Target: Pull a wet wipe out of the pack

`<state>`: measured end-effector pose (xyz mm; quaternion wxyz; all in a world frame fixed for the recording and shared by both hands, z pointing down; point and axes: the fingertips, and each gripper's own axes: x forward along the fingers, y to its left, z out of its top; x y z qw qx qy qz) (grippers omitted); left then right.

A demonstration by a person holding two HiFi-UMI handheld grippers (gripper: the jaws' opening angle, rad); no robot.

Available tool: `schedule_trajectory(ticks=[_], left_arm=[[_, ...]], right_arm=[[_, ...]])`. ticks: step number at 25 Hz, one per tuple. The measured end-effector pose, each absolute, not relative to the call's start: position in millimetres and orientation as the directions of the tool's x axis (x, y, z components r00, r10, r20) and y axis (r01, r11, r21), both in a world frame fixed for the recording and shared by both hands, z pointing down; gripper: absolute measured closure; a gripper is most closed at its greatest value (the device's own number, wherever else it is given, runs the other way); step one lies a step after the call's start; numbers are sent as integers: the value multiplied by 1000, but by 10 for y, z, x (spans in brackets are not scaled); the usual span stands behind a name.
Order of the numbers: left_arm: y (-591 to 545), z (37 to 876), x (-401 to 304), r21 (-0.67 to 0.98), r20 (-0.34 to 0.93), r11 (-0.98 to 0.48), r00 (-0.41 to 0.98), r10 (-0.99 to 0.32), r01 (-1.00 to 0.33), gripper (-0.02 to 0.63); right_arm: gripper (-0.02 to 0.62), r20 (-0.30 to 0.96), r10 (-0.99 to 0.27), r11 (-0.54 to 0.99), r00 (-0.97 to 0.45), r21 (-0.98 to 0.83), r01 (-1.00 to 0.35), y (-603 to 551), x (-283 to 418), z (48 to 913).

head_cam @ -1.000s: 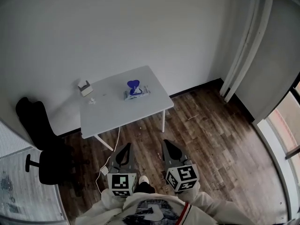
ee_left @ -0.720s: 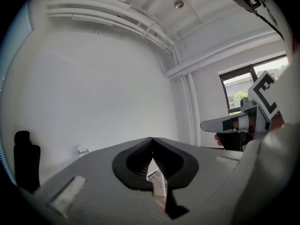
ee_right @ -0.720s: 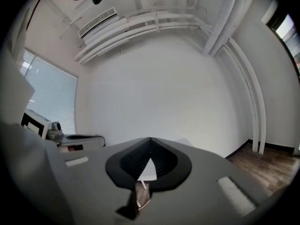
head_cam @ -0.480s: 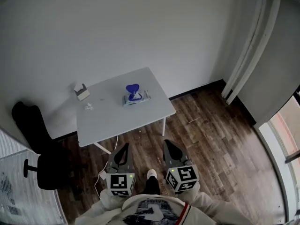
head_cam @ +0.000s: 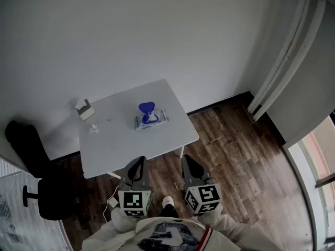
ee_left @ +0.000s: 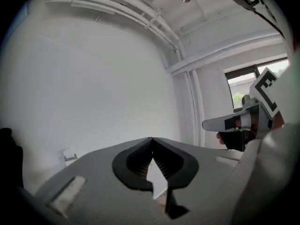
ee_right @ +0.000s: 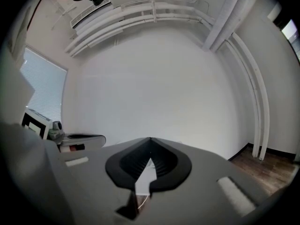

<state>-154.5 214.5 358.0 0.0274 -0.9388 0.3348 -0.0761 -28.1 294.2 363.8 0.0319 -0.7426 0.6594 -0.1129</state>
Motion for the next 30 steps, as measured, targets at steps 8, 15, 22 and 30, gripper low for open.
schedule_trajectory(ticks=[8,15,22,30], left_arm=[[1533,3820,-1515,-66,161,-760,745,-648,-647,601],[1045,3882,-1416,-46,151,-763,750,-644,-645,601],[814,3946,-1355,-22,155,-758,747,-647,-652,601],[500,4038,-1240,-14,168,-736,724,-669,-677,601]], right_arm=[[591,182,-981,-108,73,-189,-976,2278,-219,3824],[591,206,-975,-121,82,-185,-975,1842,-125,3864],[591,236,-967,-138,95,-175,-975,1644,11,3901],[591,258,-961,-141,95,-166,-976,1340,240,3992]])
